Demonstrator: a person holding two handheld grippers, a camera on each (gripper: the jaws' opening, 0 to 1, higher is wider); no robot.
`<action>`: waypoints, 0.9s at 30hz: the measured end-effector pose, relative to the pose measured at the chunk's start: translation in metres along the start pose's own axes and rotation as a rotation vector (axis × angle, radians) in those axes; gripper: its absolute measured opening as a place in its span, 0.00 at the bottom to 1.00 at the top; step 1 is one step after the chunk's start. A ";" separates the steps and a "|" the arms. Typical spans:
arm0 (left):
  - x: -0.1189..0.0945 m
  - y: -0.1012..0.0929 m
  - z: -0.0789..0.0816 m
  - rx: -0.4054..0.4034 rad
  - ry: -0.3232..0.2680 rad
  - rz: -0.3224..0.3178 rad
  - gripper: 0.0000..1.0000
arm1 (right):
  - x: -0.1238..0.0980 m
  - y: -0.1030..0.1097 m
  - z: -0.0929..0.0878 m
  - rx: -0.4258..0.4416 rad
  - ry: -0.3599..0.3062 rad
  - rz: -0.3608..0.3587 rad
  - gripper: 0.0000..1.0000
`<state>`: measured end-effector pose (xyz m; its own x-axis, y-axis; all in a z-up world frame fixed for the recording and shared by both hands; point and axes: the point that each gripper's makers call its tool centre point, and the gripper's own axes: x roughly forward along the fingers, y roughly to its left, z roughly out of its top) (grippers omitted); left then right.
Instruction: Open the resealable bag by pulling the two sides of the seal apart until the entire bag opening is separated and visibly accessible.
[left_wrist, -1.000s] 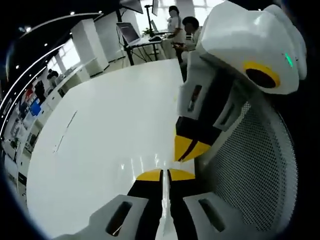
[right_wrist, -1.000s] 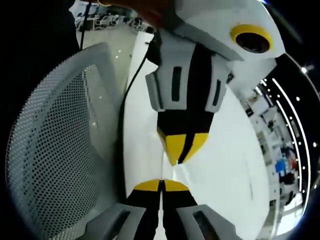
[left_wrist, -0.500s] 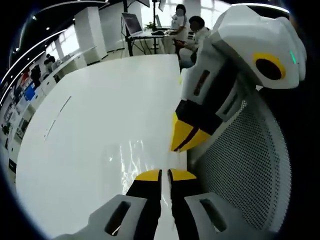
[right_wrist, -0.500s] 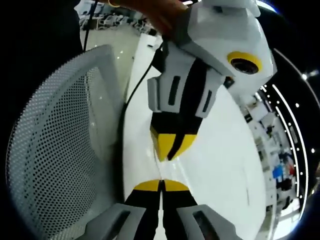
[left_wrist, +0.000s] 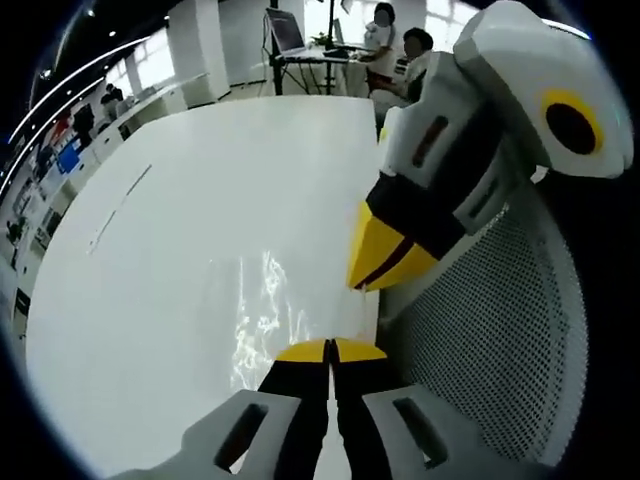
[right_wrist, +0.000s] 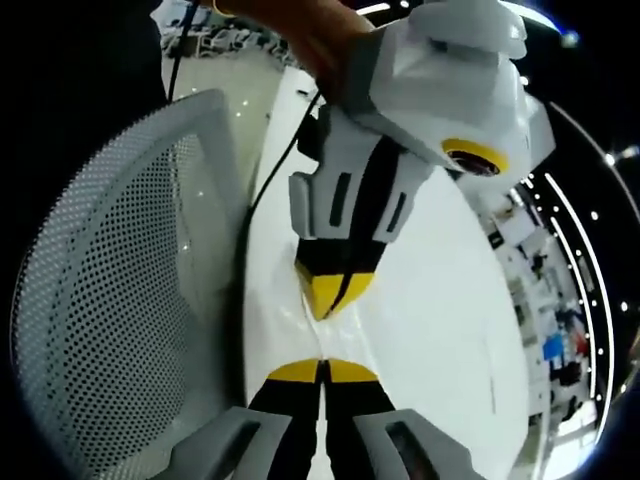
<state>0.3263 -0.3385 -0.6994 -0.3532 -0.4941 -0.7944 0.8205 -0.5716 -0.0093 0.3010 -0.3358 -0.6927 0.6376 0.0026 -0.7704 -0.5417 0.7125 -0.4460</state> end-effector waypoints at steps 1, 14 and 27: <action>-0.001 0.003 0.001 0.007 -0.004 0.019 0.00 | 0.001 -0.001 -0.001 0.006 0.002 -0.001 0.00; -0.006 0.015 0.028 0.075 -0.074 0.139 0.00 | 0.002 -0.009 0.004 0.070 -0.027 -0.024 0.02; -0.022 0.035 0.046 0.079 -0.162 0.241 0.00 | 0.000 -0.011 0.002 0.094 -0.028 -0.044 0.00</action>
<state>0.3419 -0.3775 -0.6542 -0.2247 -0.7164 -0.6606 0.8542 -0.4710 0.2203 0.3082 -0.3424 -0.6872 0.6756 -0.0114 -0.7372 -0.4599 0.7750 -0.4334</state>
